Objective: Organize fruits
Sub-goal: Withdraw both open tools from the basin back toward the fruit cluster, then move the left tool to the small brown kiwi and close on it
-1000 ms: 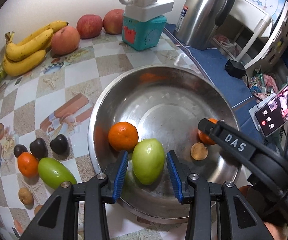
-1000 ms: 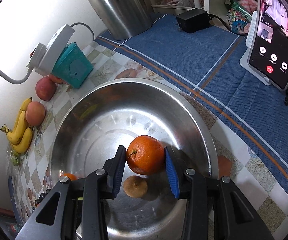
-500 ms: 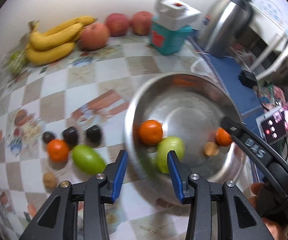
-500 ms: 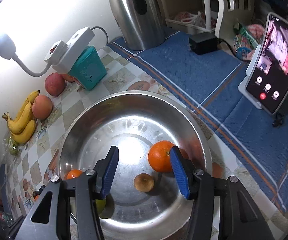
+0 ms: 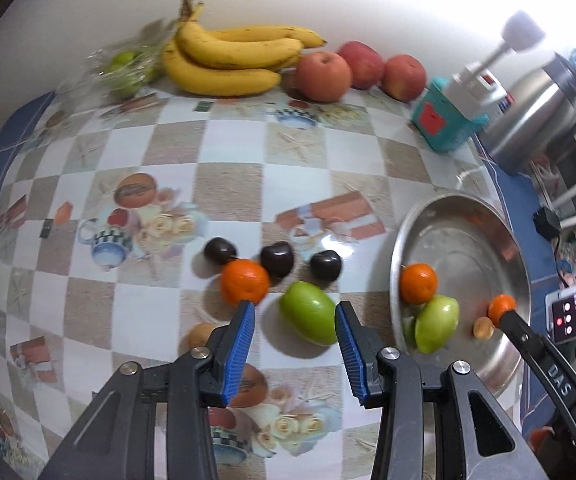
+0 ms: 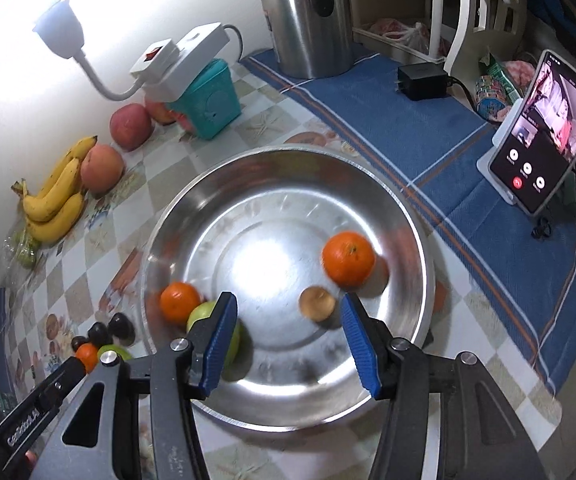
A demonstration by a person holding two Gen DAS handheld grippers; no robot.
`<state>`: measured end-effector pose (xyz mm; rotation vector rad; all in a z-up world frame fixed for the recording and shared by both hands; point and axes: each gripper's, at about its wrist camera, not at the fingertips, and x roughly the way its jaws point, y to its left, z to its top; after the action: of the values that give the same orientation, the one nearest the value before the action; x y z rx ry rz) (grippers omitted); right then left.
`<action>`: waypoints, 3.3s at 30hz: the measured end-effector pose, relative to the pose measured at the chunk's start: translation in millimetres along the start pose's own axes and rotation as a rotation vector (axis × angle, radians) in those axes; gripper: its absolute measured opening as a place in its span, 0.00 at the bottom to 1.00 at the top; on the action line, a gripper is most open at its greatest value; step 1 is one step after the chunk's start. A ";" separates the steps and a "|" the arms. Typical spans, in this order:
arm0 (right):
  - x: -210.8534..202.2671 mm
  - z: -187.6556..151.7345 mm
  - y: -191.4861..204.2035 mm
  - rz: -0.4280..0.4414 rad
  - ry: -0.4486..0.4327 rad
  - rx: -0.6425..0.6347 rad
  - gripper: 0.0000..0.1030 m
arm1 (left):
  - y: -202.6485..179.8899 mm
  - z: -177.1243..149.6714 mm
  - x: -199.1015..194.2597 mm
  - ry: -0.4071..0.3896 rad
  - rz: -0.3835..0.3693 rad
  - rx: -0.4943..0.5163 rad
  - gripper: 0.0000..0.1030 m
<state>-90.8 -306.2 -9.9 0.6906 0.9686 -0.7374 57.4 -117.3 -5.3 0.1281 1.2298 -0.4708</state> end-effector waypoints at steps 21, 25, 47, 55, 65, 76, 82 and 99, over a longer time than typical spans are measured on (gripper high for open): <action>5.3 -4.6 27.8 -0.043 0.046 0.006 0.68 | 35.4 2.8 19.9 0.053 0.089 -0.102 0.78; 5.7 -3.4 28.7 -0.052 0.041 -0.004 0.80 | 35.2 3.0 21.2 0.053 0.111 -0.094 0.81; 12.6 -6.3 35.9 -0.062 0.080 -0.035 0.92 | 32.1 4.0 15.3 -0.002 0.179 -0.062 1.00; 13.8 -9.7 43.8 -0.038 0.097 -0.051 0.92 | 40.0 5.6 9.1 -0.014 0.179 -0.075 1.00; 14.9 -17.3 69.1 0.038 0.119 -0.096 0.92 | 81.0 8.8 -2.7 -0.040 0.228 -0.157 1.00; 13.3 -38.1 111.1 0.109 0.147 -0.185 0.92 | 114.0 4.9 -4.8 -0.032 0.233 -0.246 1.00; 15.9 -46.5 122.4 0.092 0.155 -0.225 0.92 | 113.2 2.8 3.8 0.001 0.221 -0.235 1.00; 25.7 -44.7 115.6 0.066 0.189 -0.205 0.92 | 109.9 -1.6 36.0 0.118 0.168 -0.224 1.00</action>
<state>-9.2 -211.4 -29.6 0.6162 1.1707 -0.5119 110.5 -28.1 -56.4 0.0683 1.3666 -0.1797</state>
